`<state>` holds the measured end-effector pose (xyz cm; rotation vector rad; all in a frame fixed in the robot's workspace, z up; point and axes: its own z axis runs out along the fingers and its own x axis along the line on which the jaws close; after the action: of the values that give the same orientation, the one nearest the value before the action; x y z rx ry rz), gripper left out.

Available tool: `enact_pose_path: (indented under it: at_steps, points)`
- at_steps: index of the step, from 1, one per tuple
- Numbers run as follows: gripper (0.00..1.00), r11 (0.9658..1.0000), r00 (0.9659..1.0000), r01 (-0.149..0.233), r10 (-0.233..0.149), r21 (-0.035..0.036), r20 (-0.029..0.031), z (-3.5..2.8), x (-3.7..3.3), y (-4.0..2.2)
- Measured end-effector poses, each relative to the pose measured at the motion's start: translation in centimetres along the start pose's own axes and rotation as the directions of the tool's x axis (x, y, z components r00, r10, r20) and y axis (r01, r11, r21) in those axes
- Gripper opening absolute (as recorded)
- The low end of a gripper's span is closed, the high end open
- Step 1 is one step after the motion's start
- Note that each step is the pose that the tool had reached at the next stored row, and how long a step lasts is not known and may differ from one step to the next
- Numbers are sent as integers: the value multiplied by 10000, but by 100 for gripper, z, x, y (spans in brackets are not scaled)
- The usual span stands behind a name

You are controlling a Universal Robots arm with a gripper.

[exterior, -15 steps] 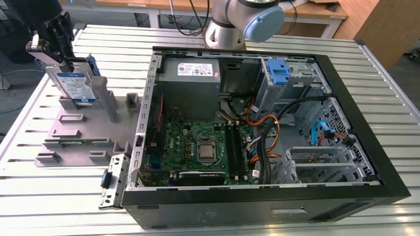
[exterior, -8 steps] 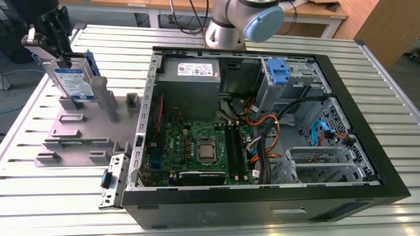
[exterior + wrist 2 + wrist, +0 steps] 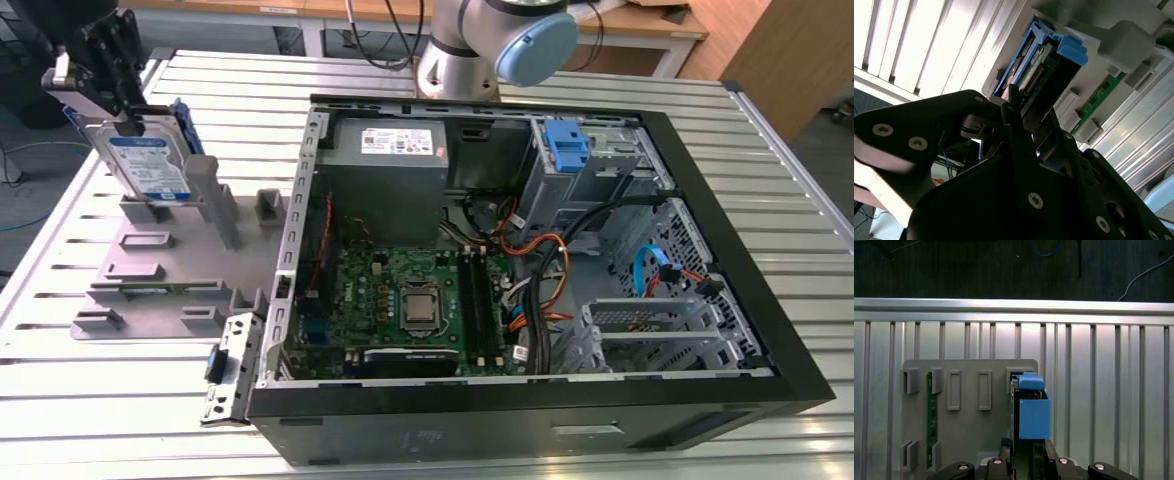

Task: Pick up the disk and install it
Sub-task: 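Pick up the disk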

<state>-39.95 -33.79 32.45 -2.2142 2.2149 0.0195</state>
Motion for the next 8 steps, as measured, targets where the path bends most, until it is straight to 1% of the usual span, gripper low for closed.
enact_pose_path:
  at_steps: [5, 8]
  points:
    - [35, 10000, 10000, 0, 0, -2, -1, -37, 0, 0]
    - [35, 10000, 10000, 0, 0, 2, 1, -42, -1, 0]
